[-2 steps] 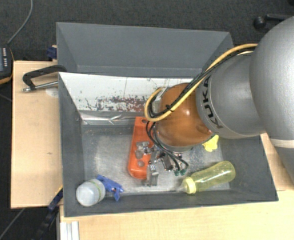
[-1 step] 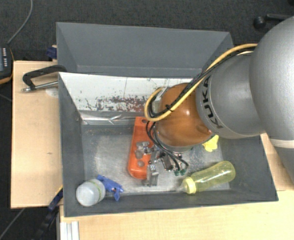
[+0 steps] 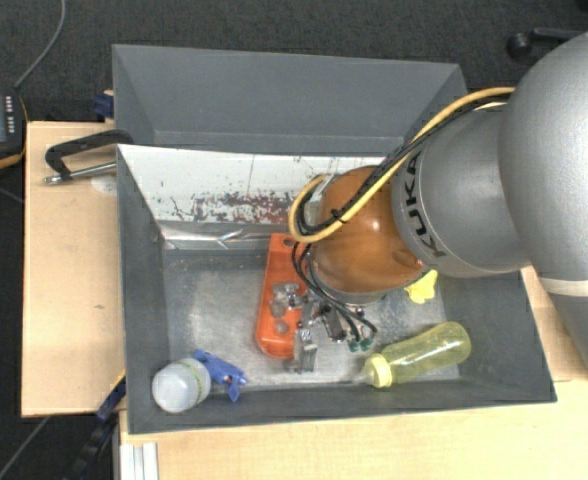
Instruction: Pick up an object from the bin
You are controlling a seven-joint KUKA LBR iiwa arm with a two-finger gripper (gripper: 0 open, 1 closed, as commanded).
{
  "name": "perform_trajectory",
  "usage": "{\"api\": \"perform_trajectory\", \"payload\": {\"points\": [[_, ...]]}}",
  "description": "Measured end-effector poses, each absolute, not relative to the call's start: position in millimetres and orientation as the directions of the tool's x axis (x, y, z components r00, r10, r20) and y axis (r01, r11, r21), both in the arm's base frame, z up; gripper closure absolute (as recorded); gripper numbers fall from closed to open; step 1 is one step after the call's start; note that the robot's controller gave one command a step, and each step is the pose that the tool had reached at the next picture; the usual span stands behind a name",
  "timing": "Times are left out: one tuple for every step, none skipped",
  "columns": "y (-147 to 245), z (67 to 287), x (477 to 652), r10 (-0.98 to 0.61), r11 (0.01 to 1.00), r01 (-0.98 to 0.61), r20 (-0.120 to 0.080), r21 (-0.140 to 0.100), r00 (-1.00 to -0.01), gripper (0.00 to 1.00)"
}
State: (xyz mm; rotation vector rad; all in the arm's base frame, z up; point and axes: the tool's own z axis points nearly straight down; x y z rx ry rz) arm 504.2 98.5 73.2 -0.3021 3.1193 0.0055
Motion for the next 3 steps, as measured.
{"api": "perform_trajectory", "payload": {"points": [[98,73,509.4,-0.201,0.98,-0.201,-0.012,0.004,-0.98,1.0],[97,73,506.3,-0.206,0.979,-0.206,-0.018,0.004,-0.978,1.0],[96,85,515.8,-0.236,0.972,-0.236,-0.01,0.005,-0.972,1.0]]}}
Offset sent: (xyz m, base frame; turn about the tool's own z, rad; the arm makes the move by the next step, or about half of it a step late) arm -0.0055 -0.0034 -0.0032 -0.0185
